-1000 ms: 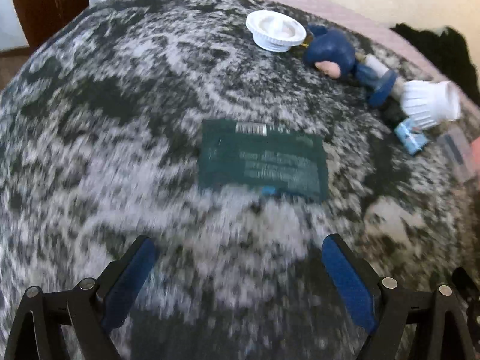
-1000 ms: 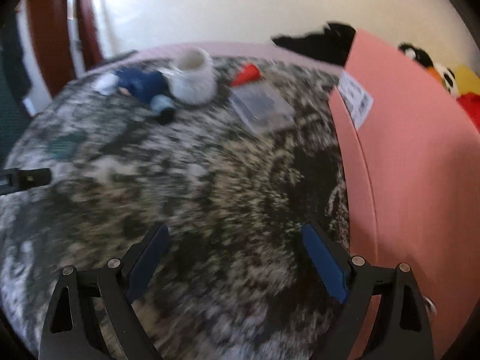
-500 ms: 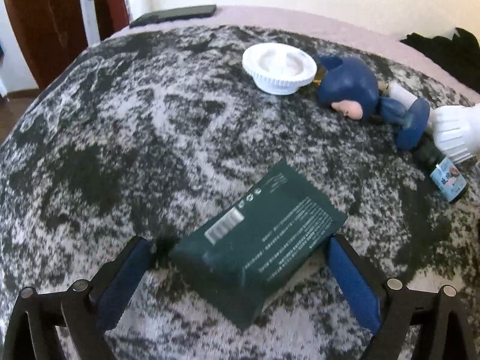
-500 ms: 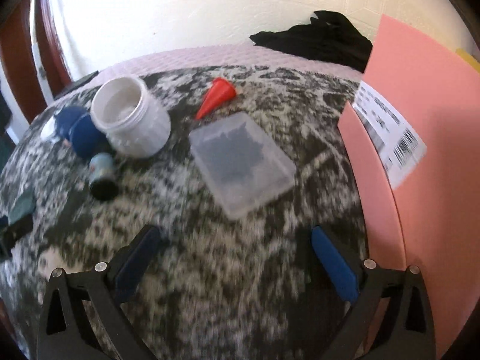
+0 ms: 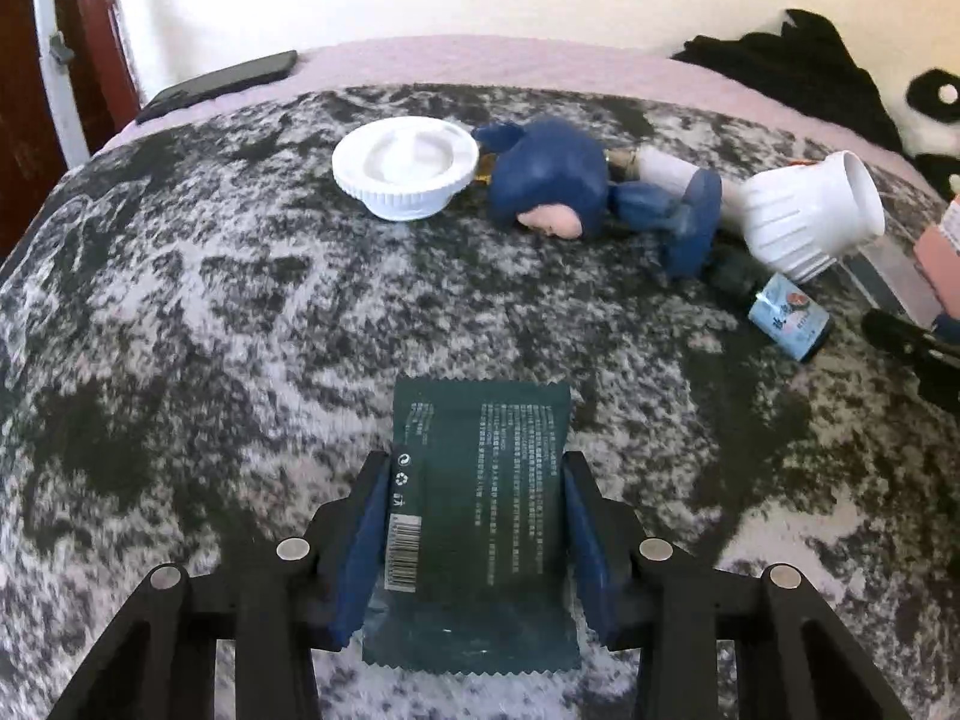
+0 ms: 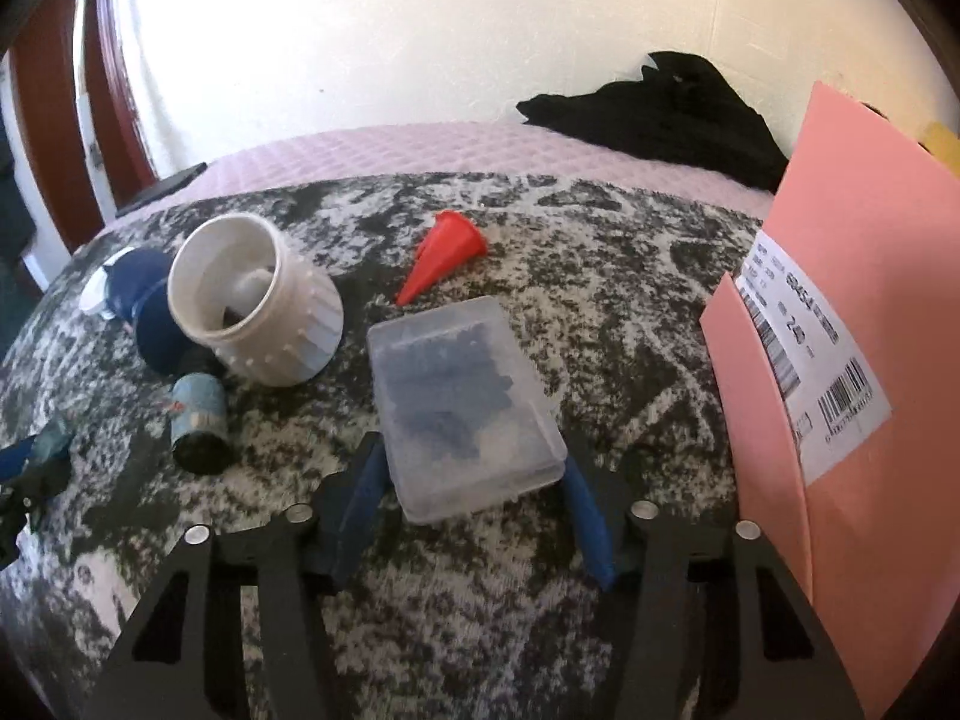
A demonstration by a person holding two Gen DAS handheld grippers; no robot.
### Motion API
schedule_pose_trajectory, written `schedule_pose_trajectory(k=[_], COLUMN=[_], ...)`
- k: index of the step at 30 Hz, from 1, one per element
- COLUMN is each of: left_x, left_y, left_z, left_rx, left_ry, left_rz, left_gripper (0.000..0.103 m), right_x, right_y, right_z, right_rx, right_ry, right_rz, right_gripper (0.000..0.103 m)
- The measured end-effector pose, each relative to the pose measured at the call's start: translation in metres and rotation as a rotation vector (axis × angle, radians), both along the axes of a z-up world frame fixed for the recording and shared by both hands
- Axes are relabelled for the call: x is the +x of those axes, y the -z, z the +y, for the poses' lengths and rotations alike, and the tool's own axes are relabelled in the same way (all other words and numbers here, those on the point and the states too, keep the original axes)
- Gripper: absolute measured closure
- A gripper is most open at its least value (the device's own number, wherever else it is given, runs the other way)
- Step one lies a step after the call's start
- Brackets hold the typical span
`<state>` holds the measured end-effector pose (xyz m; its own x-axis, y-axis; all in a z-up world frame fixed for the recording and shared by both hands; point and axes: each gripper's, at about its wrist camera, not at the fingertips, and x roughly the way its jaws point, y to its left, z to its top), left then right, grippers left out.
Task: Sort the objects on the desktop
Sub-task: 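Grasp the dark green packet with left tool while right tool grasps the clear small box, then carry the green packet and clear box over the pink box and release both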
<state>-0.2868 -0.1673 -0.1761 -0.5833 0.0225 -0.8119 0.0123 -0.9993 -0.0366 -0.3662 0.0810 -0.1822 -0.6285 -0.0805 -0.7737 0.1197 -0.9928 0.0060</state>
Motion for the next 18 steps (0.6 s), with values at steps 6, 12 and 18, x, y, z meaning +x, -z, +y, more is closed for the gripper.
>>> schedule_pose_trajectory(k=[6, 12, 18], left_x=[0.019, 0.044, 0.089], left_y=[-0.005, -0.012, -0.032], left_z=[0.01, 0.022, 0.037], left_rx=[0.012, 0.015, -0.027], left_ry=[-0.009, -0.026, -0.029], left_rz=[-0.006, -0.012, 0.027], left_gripper=[0.056, 0.056, 0.056], right_x=[0.03, 0.078, 0.146], right_y=[0.0, 0.001, -0.008], right_z=[0.004, 0.003, 0.0], right_rx=[-0.033, -0.015, -0.048], right_ry=[-0.007, -0.04, -0.07], right_rz=[-0.01, -0.023, -0.027], right_gripper=[0.046, 0.046, 0.046])
